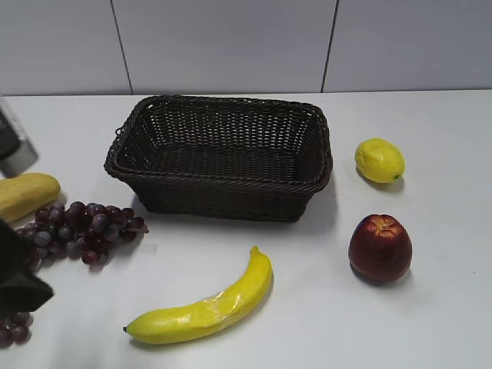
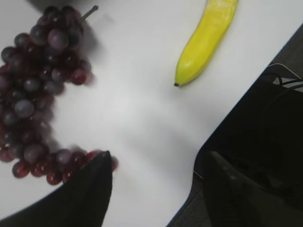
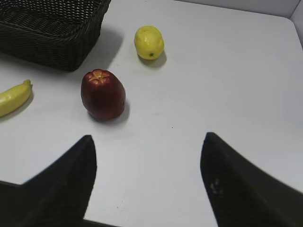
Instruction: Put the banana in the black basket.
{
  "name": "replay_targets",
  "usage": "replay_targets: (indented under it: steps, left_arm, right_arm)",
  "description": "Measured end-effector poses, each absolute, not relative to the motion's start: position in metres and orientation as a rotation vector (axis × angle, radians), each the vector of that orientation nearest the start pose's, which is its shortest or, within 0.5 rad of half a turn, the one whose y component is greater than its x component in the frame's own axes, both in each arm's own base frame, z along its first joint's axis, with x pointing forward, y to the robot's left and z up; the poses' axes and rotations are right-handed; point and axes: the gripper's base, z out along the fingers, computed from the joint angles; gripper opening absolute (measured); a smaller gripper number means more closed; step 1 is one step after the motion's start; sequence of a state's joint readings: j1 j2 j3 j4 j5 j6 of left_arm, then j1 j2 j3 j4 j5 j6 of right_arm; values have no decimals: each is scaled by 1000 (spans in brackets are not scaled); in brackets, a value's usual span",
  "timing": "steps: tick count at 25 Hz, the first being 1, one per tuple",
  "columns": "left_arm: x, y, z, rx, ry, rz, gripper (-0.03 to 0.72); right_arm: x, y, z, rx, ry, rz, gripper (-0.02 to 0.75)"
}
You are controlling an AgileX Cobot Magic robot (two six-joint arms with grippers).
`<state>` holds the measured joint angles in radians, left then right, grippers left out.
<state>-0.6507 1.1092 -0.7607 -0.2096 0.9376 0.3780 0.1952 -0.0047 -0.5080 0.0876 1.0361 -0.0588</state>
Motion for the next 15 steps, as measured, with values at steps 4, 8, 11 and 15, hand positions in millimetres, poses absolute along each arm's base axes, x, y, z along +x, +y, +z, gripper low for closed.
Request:
replay_targets:
  steps: [4,8,11,15]
  left_arm:
    - [160,-169,254,1297,2508,-322,589]
    - [169,-204,235,1330,2523,-281,587]
    - [166,-228,217,1408,2502,-273,587]
    - [161,-245,189,1500,2519,-239,587]
  right_arm:
    - [-7,6,282,-258,1992,191,519]
    - [-7,6,282,-258,1992,191,519]
    - [-7,6,282,-258,1992,191,519]
    - [-7,6,282,-258,1992,191,519]
